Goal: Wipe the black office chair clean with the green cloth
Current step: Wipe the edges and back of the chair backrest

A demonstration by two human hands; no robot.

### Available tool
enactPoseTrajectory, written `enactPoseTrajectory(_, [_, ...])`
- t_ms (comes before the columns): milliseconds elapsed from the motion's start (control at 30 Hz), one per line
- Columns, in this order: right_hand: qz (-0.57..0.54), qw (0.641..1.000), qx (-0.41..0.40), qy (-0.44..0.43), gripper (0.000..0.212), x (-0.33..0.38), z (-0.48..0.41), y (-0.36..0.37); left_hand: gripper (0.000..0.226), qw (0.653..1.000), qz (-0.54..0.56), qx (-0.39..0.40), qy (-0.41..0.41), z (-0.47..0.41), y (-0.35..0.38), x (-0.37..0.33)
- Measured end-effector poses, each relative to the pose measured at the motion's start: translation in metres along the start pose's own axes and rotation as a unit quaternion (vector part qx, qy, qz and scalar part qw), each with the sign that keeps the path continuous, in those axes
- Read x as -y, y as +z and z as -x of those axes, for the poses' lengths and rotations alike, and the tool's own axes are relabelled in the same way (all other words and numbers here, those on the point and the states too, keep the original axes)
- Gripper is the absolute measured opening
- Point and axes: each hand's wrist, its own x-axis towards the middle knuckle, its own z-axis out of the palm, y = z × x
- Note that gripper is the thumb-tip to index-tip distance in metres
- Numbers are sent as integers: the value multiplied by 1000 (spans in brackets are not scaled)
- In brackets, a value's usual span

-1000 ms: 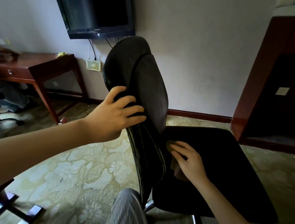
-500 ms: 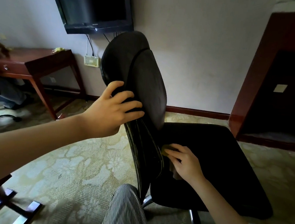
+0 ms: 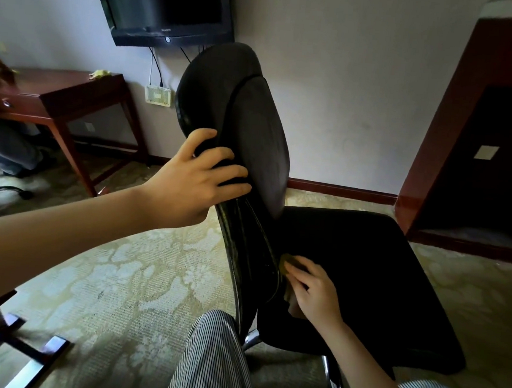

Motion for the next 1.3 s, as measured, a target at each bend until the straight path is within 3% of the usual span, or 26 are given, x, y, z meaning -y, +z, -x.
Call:
enactPoseTrajectory(167, [-96,992,-45,62,26,0,-12,-5,49,1000,-5,2,1,2,1,1])
enactPoseTrajectory(267, [-155,986,-47,37,28,17,-32,-9,48,1000,-1,3,0,1,0,1])
enactPoseTrajectory(433, [-109,994,-9,0,31,11,-26,0,48,1000,8,2,-12,1,0,-1])
enactPoseTrajectory(700, [-88,993,43,65,27,-15,11,11,49,1000,1,1,-14,1,0,-1])
enactPoseTrajectory(833, [-141,982,-7,124,28,-8,3,-6,49,1000,2,-4,-24,-1,0,-4])
enactPoseTrajectory(1000, [-145,986,4,78,30,10,-12,-2,49,1000,12,3,-21,-1,-3,-3])
enactPoseTrajectory(1300, [-148,983,-20,109,29,12,5,13,47,1000,1,2,-16,1,-1,-2])
